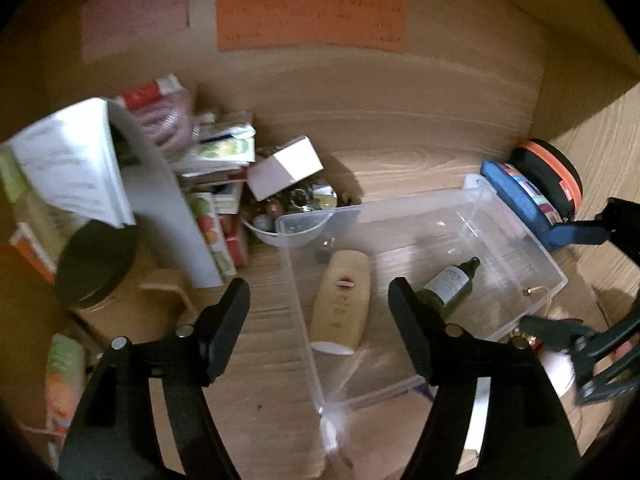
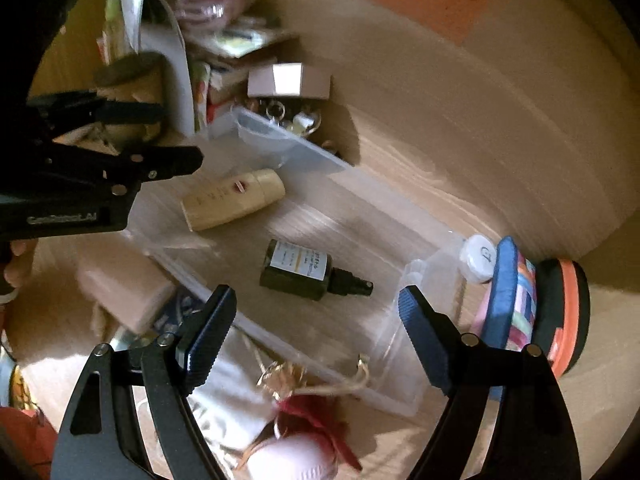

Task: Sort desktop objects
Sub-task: 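Move both tools back toward the remaining objects beside the bin, then grasp the beige plastic jar with the left tool while the right tool grasps the pink round device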

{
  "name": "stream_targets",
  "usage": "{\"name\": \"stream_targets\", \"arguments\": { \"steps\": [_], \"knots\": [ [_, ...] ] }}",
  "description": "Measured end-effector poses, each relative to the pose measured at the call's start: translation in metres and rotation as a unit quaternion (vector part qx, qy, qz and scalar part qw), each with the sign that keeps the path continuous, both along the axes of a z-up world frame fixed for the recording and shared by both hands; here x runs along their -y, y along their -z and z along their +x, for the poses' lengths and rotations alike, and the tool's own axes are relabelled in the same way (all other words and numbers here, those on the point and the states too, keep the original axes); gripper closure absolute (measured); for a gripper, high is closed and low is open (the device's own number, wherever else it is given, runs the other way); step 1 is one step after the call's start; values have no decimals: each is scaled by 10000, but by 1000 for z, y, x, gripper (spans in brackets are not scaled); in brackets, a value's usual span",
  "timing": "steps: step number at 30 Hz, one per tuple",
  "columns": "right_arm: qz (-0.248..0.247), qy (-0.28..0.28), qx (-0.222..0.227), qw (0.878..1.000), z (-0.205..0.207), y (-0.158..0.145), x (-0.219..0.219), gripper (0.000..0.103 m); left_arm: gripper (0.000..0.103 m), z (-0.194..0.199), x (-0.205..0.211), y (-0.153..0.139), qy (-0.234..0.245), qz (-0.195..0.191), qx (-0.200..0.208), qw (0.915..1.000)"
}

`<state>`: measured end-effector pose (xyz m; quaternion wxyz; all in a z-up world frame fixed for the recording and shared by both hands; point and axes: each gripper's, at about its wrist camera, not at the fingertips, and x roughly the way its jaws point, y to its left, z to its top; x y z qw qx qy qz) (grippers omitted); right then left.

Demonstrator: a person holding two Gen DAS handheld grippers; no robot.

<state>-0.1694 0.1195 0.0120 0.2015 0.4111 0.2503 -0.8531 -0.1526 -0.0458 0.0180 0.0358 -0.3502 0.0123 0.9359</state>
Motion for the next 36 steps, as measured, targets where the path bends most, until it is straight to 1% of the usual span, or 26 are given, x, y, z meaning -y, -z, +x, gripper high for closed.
{"name": "stream_targets", "arguments": {
  "steps": [2,4,6,11,12,15,17,21,24,27,29,32,36],
  "knots": [
    [-167,48,-84,9998,11,-8,-5,22,30,11,0,-5,-64,-110,-122,9998],
    [-380,116,-179,9990,23,-17,-12,22,27,22,-1,-10,-133,-208,-218,9995],
    [-577,198,-267,9978,35,-23,-18,22,16,35,-1,-14,-175,-266,-349,9989],
    [-1078,399,-508,9921,64,-41,-36,19,11,63,-1,-22,-218,-257,-567,9978],
    [-1130,434,-575,9910,68,-43,-39,18,10,68,-1,-23,-207,-219,-578,9979],
    [-1285,541,-847,9866,86,-51,-52,13,9,76,-4,-21,-172,-168,-556,9982],
    [-1372,597,-1022,9834,96,-53,-58,7,9,83,-7,-17,-163,-145,-514,9984],
    [-1511,671,-1197,9789,115,-50,-71,6,8,90,-13,-3,-132,-146,-341,9992],
    [-1591,768,-1122,9779,122,-41,-80,6,8,89,-17,15,-141,-132,-92,9998],
    [-1655,879,-919,9780,123,-27,-86,6,8,89,-20,36,-148,10,265,9995],
    [-1685,930,-738,9785,123,-15,-90,6,8,88,-22,50,-104,28,511,9986],
    [-1662,1000,-430,9801,120,7,-90,6,8,89,-26,61,-146,-28,640,9978],
    [-1599,1087,-116,9811,115,36,-92,6,8,83,-29,67,-138,91,760,9970]
  ]
}}
